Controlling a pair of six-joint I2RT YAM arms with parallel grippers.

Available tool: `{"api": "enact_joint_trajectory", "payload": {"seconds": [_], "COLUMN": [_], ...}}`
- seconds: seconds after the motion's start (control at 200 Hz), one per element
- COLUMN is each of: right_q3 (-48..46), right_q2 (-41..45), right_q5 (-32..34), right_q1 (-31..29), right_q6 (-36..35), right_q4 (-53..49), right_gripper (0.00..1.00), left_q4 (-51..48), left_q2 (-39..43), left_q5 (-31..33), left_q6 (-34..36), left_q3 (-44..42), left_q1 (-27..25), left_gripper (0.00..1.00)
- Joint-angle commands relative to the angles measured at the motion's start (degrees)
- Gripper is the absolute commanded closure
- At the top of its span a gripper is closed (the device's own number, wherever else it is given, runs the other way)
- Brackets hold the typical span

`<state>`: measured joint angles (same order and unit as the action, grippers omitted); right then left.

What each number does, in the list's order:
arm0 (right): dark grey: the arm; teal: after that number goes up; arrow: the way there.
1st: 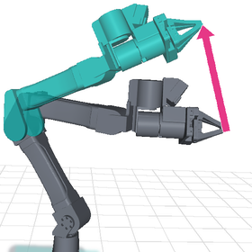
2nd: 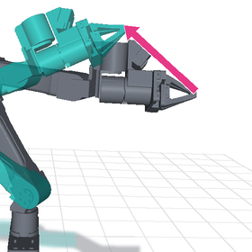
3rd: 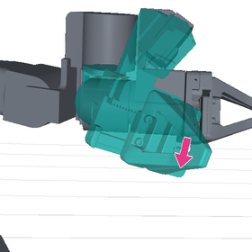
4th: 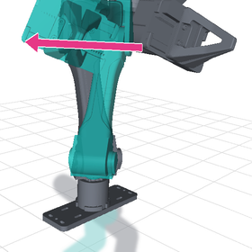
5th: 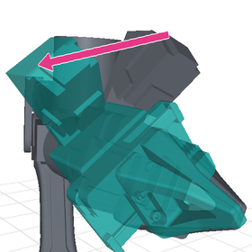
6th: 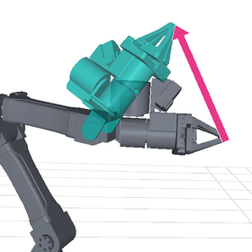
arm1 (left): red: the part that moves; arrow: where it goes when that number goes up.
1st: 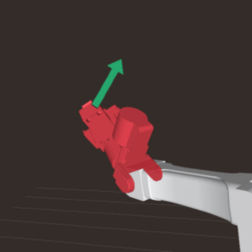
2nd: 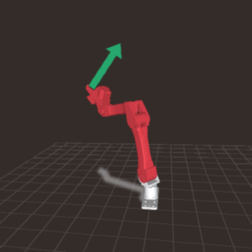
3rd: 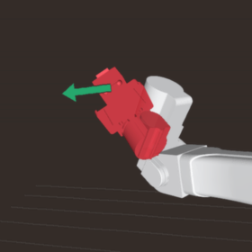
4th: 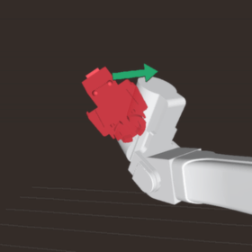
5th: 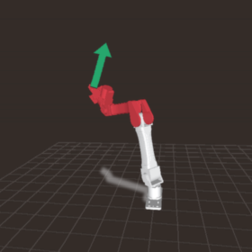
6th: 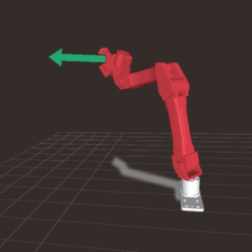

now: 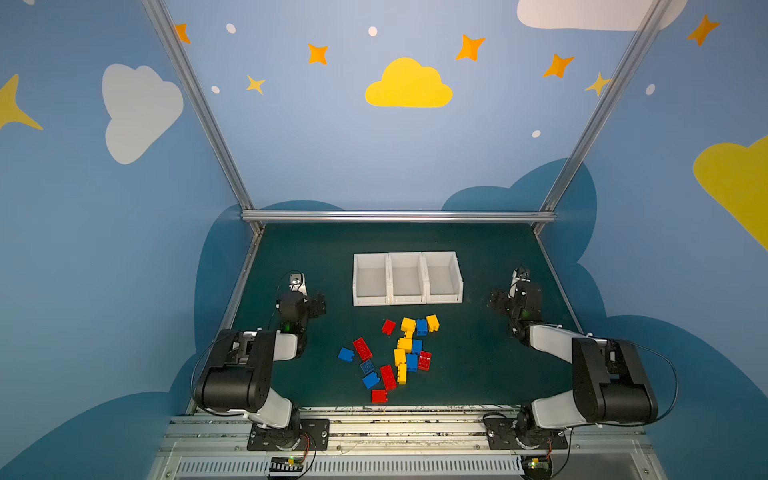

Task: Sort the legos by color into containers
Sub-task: 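Move the right gripper over the brick pile toward a yellow square brick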

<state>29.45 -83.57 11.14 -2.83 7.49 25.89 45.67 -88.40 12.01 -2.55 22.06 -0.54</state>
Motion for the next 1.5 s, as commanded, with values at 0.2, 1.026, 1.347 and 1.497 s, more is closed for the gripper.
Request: {"api": "enact_joint_trajectory", "payload": {"seconds": [0.2, 1.026, 1.347, 1.497], "right_q3": [-0.2, -0.1, 18.0, 16.9], "right_q2": [0.9, 2.6, 15.2, 17.1], "right_q5": [0.4, -0.9, -9.1, -10.8], "right_q1": [-0.3, -0.3, -6.9, -12.1], "right_q6": [0.3, -3.0, 1.1, 3.1], "right_q4": [0.3, 0.4, -41.7, -45.6], "right_gripper": [0.01, 0.01, 0.02, 0.01], "left_q4": [-0.6, 0.8, -47.7, -54.0], "left_q2": [1.1, 1.7, 19.0, 26.3], "left_q5": [-0.2, 0.5, -4.7, -6.9], "left_q6": [0.6, 0.5, -9.3, -17.4], "left_q3": [1.0, 1.2, 17.8, 15.3], "left_q1": [0.0, -0.6, -3.2, -4.4], "left_gripper": [0.00, 0.00, 0.00, 0.00]}}
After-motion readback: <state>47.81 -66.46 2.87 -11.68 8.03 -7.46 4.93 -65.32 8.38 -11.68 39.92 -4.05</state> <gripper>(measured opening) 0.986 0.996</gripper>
